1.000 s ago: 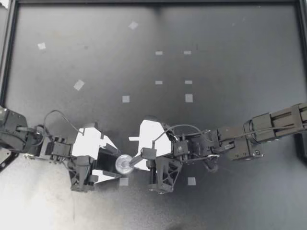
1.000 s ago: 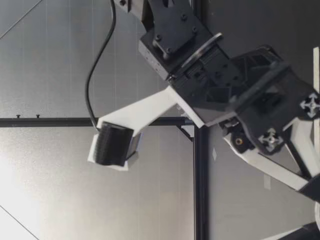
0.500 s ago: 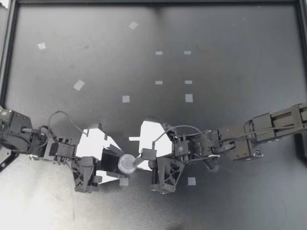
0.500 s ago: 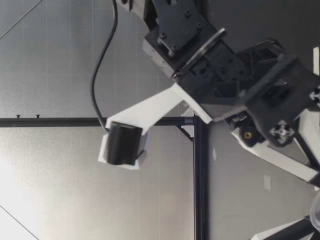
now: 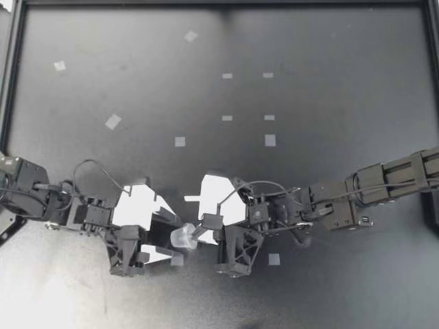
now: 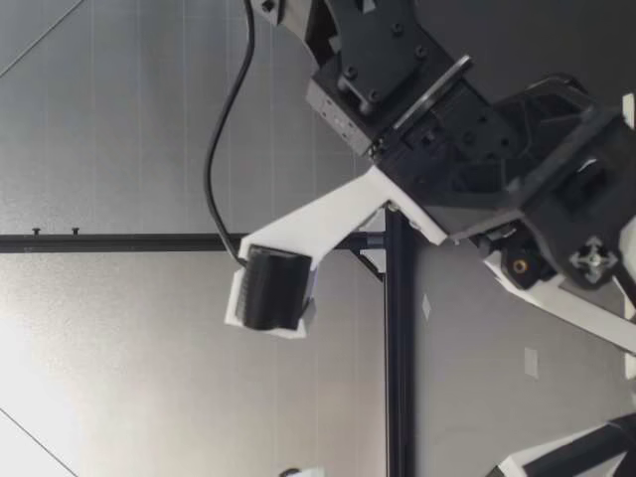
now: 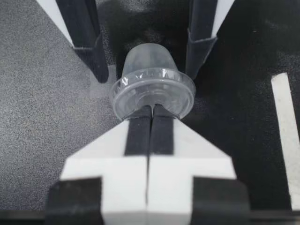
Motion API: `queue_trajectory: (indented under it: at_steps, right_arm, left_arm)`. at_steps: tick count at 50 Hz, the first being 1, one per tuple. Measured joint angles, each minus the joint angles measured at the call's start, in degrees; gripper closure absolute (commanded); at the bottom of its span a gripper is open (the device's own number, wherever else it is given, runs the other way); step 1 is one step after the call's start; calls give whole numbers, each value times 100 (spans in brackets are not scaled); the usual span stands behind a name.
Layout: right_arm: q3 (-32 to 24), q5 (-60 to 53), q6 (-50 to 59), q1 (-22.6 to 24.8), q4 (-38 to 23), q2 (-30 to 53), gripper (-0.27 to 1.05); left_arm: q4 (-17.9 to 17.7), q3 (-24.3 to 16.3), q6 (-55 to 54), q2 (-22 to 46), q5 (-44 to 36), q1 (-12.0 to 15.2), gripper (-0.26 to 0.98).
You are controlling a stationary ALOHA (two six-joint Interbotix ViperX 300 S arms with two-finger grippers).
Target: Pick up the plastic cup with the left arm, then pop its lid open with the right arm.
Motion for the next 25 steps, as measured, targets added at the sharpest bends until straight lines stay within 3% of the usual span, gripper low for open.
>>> queue_trajectory:
  at_steps: [25]
  right_arm:
    - [0,0,0,9,0,0,91]
  left_arm:
    - [0,-185,9,97,237,0,29]
